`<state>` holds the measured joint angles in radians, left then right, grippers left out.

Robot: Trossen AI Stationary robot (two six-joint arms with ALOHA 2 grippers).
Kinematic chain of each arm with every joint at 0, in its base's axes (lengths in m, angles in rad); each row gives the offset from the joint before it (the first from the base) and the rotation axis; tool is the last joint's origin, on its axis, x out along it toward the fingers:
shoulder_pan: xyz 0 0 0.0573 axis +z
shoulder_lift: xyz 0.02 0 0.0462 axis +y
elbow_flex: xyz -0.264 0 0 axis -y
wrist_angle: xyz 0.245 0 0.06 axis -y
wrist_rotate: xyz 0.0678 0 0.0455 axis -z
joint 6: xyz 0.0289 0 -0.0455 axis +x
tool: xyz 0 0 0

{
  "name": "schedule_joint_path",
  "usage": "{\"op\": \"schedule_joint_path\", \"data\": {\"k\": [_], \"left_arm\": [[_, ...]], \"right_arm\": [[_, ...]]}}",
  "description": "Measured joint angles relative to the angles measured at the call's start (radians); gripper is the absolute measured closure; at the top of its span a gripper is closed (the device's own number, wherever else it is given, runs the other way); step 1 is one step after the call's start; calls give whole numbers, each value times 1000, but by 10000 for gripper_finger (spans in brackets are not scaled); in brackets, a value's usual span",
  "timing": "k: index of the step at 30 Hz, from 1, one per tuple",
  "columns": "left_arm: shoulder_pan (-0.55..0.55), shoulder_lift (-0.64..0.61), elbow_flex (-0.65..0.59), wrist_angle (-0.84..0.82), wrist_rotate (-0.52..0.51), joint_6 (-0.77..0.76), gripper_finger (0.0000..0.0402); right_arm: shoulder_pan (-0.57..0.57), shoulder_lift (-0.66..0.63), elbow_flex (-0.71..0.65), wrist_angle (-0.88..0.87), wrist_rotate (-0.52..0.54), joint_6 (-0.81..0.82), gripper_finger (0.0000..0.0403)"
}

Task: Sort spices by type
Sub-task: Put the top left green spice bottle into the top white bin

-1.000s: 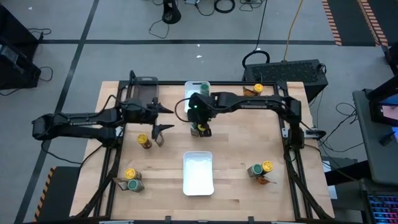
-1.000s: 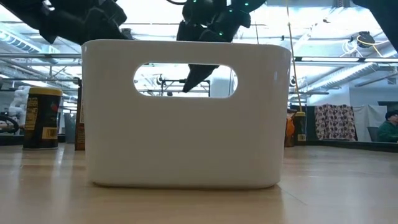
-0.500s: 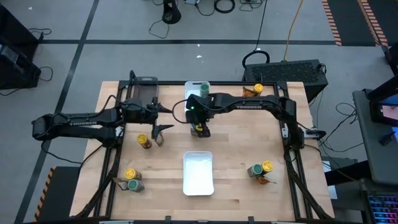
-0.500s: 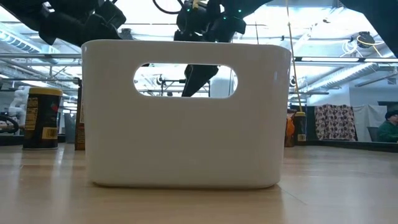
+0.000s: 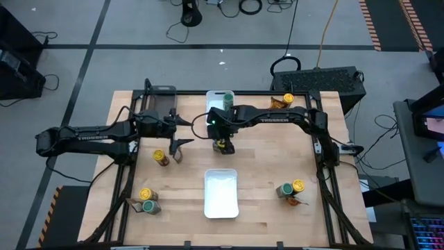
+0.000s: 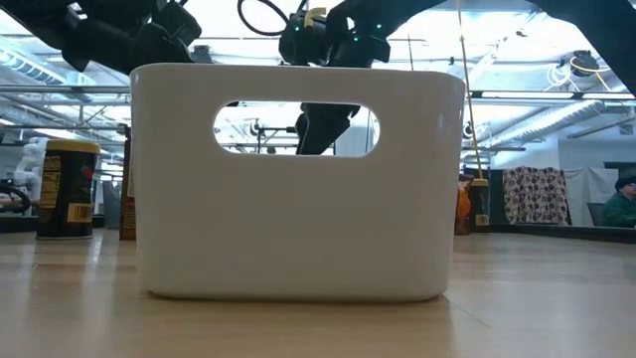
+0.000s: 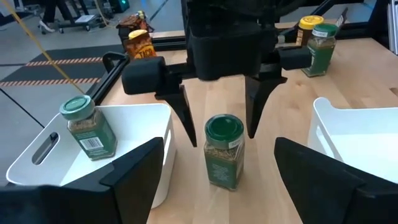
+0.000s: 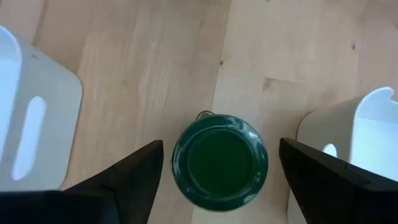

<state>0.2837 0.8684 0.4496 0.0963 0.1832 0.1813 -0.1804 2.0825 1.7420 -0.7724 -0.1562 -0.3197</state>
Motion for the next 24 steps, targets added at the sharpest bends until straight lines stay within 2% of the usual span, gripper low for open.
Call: {"op": "schedule_joint_path", "data": {"k": [7,16,21,24], "left_arm": [[0,0,0,0,-1,0,91],[0,0,0,0,-1,-1,91],[0,0,0,-5,-5,-1,91],[0,0,1,-14,-11,-1,91]], "right_arm": [[0,1,0,3,2,20,134],[0,1,0,10,0,20,221],[0,1,3,9,-3,19,227],[-1,1,62,-52,-24,17,227]]}}
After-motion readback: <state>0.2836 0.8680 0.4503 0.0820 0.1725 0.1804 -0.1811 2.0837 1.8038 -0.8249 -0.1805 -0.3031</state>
